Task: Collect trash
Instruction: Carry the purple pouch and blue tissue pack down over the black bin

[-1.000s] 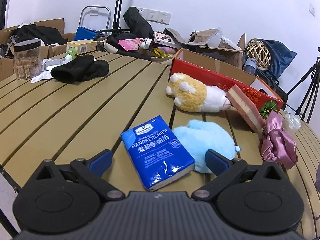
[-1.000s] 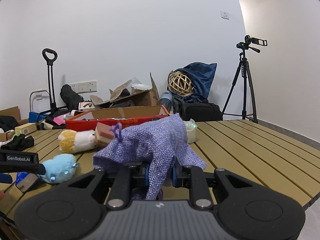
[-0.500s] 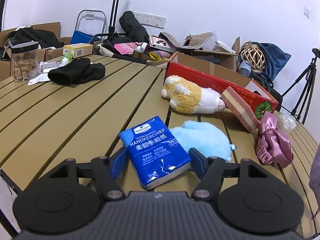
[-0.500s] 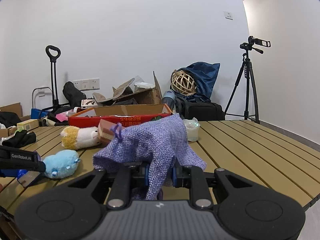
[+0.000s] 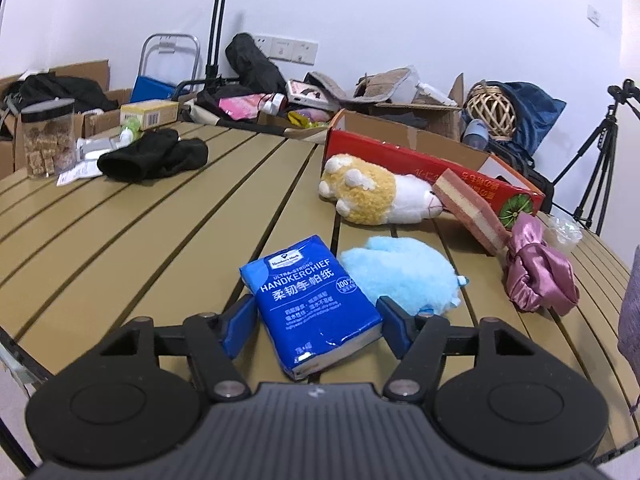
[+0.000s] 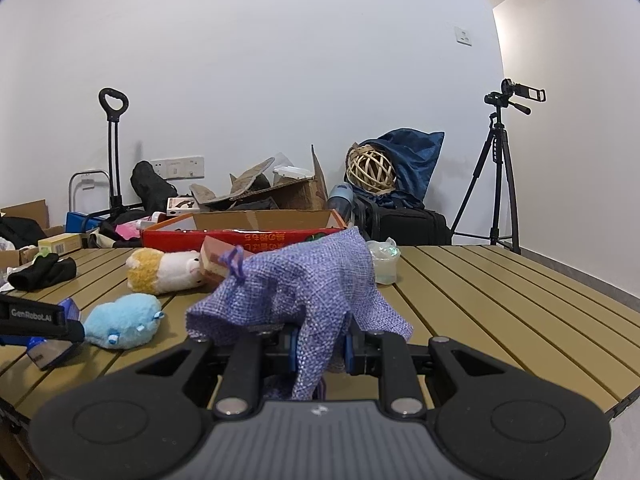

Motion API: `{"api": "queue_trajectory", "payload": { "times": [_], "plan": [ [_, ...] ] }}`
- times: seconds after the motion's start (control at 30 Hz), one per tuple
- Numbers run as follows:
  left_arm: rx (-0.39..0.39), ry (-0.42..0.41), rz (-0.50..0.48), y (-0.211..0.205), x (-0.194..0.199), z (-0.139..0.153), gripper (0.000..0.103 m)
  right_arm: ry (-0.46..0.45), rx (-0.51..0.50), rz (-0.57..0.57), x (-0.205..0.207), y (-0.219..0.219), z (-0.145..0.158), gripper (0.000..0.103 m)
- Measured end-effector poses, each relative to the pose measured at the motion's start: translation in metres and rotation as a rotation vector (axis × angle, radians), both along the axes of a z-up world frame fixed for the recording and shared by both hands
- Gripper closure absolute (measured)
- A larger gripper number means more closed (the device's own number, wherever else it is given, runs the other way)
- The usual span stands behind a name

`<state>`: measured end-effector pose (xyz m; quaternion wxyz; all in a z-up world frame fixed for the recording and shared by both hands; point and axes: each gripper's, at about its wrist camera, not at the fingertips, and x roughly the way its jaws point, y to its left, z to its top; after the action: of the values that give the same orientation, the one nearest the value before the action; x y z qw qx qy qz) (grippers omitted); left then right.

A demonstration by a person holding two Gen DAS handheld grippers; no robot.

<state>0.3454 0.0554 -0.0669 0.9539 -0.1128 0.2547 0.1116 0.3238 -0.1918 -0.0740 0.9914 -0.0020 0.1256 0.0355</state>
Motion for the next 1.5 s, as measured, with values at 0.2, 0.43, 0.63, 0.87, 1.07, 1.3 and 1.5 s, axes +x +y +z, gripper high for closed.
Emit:
{"api": "queue_trajectory", "payload": {
  "times": [0.2, 0.43, 0.63, 0.87, 1.07, 1.3, 1.5],
  "plan": [
    [0.056, -0.049, -0.026, -0.007, -0.019, 0.006, 0.036, -0.007, -0.004, 0.015, -0.006, -0.001, 0.001, 0.084],
    [0.130, -0.134, -0.058, -0.019, -0.051, 0.014, 0.036, -0.020, -0.019, 0.053, -0.020, 0.003, 0.001, 0.084],
    [0.108, -0.163, -0.050, -0.020, -0.070, 0.019, 0.036, -0.038, -0.040, 0.080, -0.036, 0.012, -0.001, 0.084],
    [0.117, -0.165, -0.072, -0.025, -0.088, 0.016, 0.036, -0.024, -0.010, 0.108, -0.058, 0.016, -0.002, 0.084],
    [0.122, -0.158, -0.094, -0.030, -0.108, 0.010, 0.036, -0.026, -0.017, 0.126, -0.082, 0.017, 0.000, 0.084],
    [0.132, -0.137, -0.118, -0.034, -0.133, 0.005, 0.036, -0.015, -0.050, 0.137, -0.109, 0.016, 0.001, 0.084],
    [0.142, -0.097, -0.132, -0.033, -0.156, -0.005, 0.036, 0.013, -0.078, 0.148, -0.132, 0.015, -0.003, 0.084]
  ]
}}
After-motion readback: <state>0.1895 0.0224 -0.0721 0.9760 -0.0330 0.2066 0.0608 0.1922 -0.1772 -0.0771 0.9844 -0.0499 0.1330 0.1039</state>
